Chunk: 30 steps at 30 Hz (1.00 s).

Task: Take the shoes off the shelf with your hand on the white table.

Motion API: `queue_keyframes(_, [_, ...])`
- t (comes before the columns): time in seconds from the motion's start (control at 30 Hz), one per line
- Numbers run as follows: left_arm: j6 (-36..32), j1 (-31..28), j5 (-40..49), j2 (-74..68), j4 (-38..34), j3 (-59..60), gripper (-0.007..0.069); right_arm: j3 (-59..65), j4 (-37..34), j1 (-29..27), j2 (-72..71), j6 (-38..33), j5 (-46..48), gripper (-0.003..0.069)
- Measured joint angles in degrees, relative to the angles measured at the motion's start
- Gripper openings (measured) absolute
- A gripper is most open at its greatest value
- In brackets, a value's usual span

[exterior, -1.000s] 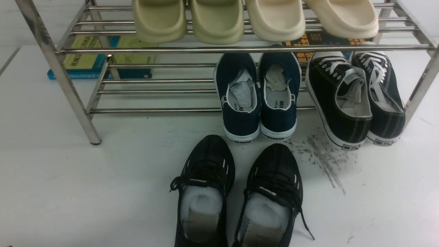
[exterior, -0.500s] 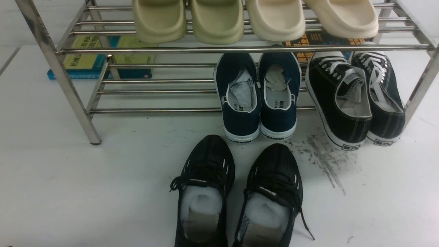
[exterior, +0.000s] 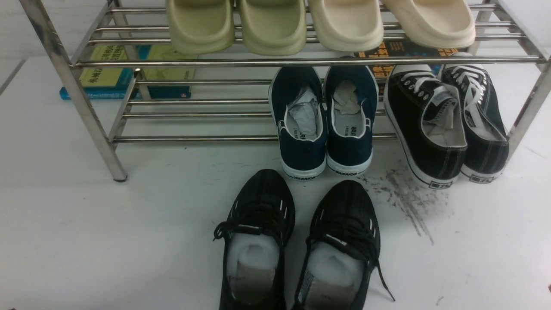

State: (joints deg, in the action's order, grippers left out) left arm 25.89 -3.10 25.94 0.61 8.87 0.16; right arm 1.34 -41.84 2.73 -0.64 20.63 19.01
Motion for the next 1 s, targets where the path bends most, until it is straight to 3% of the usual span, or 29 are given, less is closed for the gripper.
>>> queue_keyframes(0.1, [0.0,0.0,0.0,0.0,0.0,0.0,0.0239,-1.0,-0.1,0.0,0.0,-3.8,-0.7,0.0237])
queue_keyframes(0.27, [0.0,0.0,0.0,0.0,0.0,0.0,0.0239,-10.5,2.8,0.0,1.7,-14.1,-2.1,0.0169])
queue_keyframes(0.3, [0.0,0.0,0.0,0.0,0.0,0.0,0.0239,-14.9,5.2,0.0,4.9,-18.0,-1.5,0.0114])
queue_keyframes(0.4, [0.0,0.0,0.0,0.0,0.0,0.0,0.0239,-21.1,8.9,0.0,9.8,-21.2,1.2,0.0043])
queue_keyframes(0.47, [0.0,0.0,0.0,0.0,0.0,0.0,0.0239,-28.3,14.8,0.0,17.3,-22.3,9.0,-0.0001])
queue_keyframes(0.67, [0.0,0.0,0.0,0.0,0.0,0.0,0.0239,-44.4,24.1,0.0,38.2,-22.9,31.6,-0.0001])
queue_keyframes(0.8, [0.0,0.0,0.0,0.0,0.0,0.0,0.0239,-49.1,24.7,0.1,48.3,-24.9,34.0,0.0003])
queue_keyframes(1.0, [0.0,0.0,0.0,0.0,0.0,0.0,0.0239,-54.0,17.1,6.4,63.7,-36.6,33.6,0.0008])
